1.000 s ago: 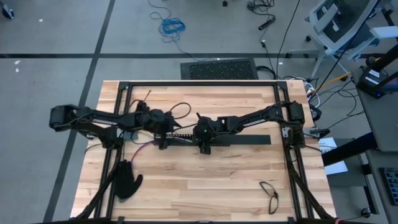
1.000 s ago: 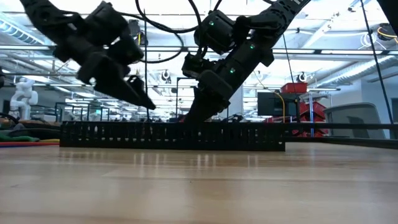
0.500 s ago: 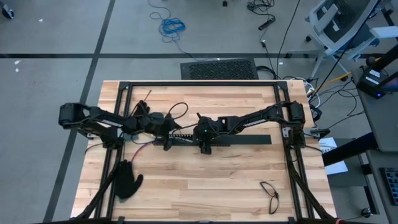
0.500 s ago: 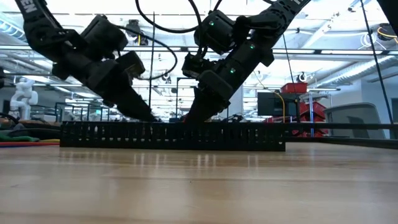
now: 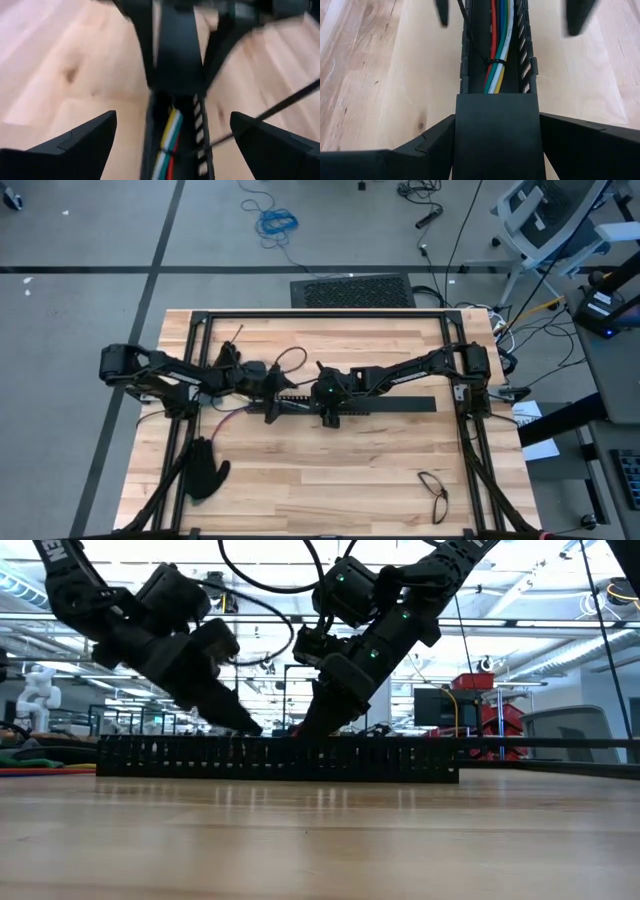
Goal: Ziptie cables
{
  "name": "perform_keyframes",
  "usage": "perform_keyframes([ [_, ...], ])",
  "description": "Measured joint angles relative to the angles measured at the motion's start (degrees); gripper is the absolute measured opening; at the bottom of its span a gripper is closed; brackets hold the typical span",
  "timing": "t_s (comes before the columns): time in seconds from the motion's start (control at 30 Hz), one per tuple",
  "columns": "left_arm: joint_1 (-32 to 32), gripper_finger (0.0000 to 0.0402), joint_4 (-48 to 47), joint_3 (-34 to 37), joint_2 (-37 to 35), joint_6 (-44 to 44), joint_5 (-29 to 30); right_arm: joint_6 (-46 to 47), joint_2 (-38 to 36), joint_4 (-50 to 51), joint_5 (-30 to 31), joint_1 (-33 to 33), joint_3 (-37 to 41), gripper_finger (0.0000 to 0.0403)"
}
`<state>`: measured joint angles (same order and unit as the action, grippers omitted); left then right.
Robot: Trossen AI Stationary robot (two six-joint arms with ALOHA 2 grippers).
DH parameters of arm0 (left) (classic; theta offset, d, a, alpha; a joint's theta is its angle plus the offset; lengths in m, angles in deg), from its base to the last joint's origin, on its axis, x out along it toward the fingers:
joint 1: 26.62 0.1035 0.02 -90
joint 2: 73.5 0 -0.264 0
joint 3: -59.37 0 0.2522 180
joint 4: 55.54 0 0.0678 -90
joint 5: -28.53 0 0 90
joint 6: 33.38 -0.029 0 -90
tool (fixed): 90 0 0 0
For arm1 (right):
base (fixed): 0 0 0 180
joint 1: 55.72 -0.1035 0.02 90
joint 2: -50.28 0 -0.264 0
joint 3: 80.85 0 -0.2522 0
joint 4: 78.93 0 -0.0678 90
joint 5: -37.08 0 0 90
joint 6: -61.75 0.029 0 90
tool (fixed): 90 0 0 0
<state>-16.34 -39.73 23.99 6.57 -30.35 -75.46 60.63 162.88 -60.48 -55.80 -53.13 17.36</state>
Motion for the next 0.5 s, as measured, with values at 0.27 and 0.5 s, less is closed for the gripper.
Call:
perform_keyframes([
  [0.27, -2.24, 0.0383, 3.48, -0.17, 6.36, -8.1, -0.81, 0.0, 0.0, -0.09, 0.02, 0.0, 0.04, 0.0247],
  [0.5, -1.82, 0.0383, 9.04, -0.88, 10.47, -8.0, 0.54, 0.0, 0.0, -0.11, 0.12, 0.0, 0.04, 0.0247],
])
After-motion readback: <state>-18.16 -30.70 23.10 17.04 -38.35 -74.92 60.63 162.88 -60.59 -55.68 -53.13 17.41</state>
